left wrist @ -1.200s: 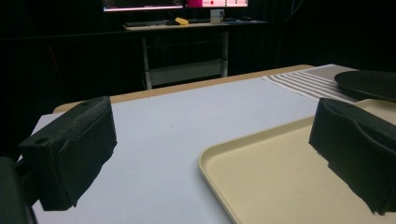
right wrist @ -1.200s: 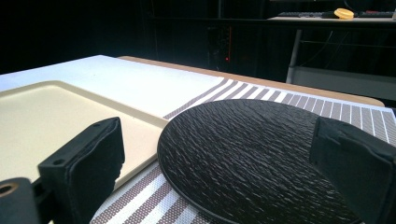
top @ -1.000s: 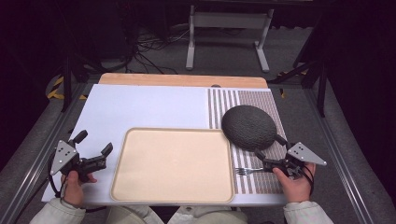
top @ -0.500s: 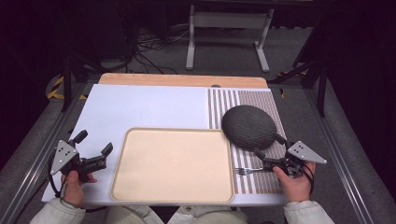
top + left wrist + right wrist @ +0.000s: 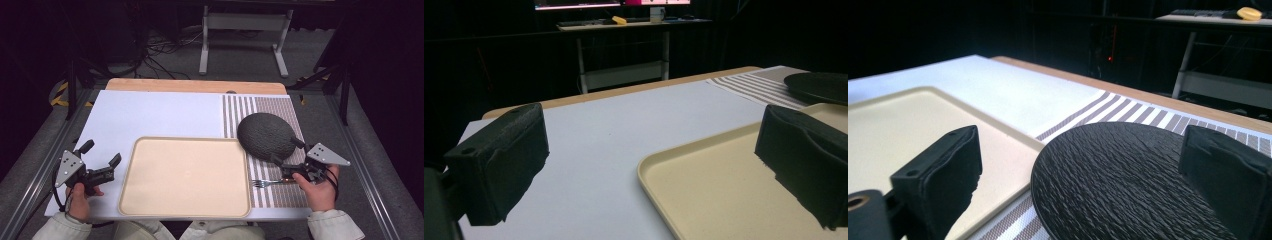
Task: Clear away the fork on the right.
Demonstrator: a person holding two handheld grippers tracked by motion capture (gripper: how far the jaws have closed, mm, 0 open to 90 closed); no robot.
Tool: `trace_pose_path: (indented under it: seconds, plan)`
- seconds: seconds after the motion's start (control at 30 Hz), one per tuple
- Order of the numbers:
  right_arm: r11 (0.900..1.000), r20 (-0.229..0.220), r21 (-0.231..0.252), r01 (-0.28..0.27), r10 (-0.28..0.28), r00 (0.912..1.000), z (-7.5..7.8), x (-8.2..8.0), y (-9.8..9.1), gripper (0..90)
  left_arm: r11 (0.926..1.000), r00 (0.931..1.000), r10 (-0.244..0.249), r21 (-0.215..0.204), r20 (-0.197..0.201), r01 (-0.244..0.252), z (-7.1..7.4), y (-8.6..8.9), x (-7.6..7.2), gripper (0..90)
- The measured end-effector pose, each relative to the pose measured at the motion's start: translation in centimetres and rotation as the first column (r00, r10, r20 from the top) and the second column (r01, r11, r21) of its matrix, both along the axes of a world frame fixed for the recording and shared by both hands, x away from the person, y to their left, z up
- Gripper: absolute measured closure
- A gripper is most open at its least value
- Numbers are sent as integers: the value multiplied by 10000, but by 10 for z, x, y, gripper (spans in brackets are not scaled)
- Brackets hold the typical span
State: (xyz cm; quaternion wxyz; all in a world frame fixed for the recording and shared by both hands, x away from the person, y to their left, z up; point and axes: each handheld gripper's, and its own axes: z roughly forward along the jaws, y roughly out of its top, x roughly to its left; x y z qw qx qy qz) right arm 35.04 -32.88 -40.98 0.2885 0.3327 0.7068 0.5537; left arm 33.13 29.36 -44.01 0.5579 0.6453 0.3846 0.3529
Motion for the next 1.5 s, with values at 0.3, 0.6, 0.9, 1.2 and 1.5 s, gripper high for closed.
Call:
trace_pose_path:
  seconds: [0.3,0.6,0.9,1.2,1.5]
  plan:
    - [9906,-597,-1204,-655,587,9965,12,7,4,58,10000,10000,-36,30,-4,36,-1,-1,1,13]
    - [9563,-1381,-2548,-1435,1109,9842,25,15,8,57,10000,10000,-43,29,-10,43,-1,-1,1,13]
    - [9102,-2112,-3498,-2218,1540,9652,39,25,14,56,10000,10000,-58,45,-42,58,-1,-2,1,13]
    - [8361,-3072,-4570,-3035,1719,9360,44,35,25,56,10000,10000,-58,39,-42,59,-1,-1,1,13]
    - [7740,-3706,-5232,-3566,1702,9131,47,39,31,61,10000,10000,-65,51,-40,65,-1,-1,1,13]
